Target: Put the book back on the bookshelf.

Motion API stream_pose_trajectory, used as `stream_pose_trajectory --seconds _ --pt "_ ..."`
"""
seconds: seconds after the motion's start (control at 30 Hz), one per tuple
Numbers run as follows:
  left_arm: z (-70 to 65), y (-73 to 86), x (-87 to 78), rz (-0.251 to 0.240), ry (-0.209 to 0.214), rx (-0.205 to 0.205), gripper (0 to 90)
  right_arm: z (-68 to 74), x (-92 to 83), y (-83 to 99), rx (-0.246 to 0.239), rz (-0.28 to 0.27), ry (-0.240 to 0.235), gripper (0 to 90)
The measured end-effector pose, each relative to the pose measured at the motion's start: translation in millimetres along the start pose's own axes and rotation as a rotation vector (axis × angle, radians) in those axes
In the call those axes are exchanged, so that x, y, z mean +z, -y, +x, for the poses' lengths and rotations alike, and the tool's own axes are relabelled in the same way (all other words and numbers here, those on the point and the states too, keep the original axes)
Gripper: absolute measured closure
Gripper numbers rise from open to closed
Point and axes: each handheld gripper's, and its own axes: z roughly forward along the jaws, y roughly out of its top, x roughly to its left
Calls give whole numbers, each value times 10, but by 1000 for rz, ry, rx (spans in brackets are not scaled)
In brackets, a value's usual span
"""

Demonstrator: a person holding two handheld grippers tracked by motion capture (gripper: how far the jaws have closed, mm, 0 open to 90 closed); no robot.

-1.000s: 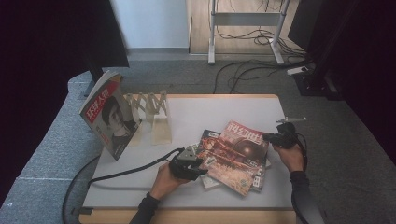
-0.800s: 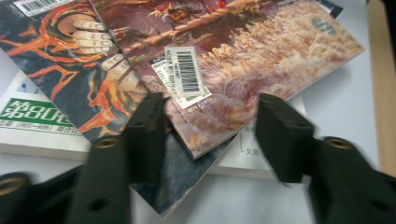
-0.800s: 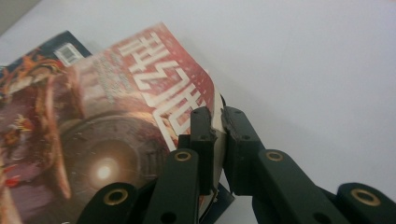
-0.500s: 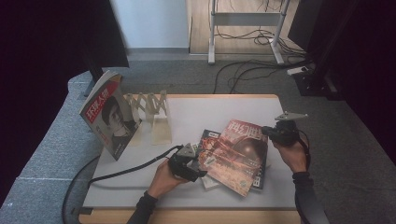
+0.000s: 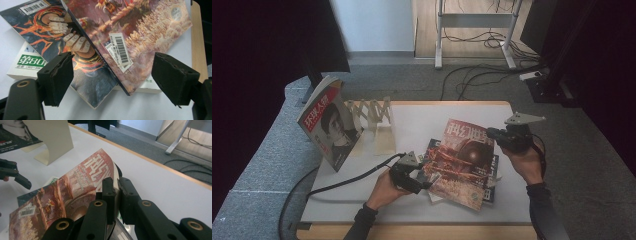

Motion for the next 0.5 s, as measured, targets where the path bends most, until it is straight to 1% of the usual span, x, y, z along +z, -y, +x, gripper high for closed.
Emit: stream_pose_trajectory --seconds 0.1,0.17,0.37,0.5 --pt "-1 -9 -25 2 -4 3 175 63 -5 -63 -19 -1 -3 826" --pt "6 -18 -40 0 -6 4 170 91 -20 -95 -28 -11 -11 826" --pt "29 -66 -96 -18 -20 13 163 175 -96 -186 -55 -36 -30 826" --pt "28 -131 -121 4 -33 30 162 236 -154 -257 -82 -56 -46 826"
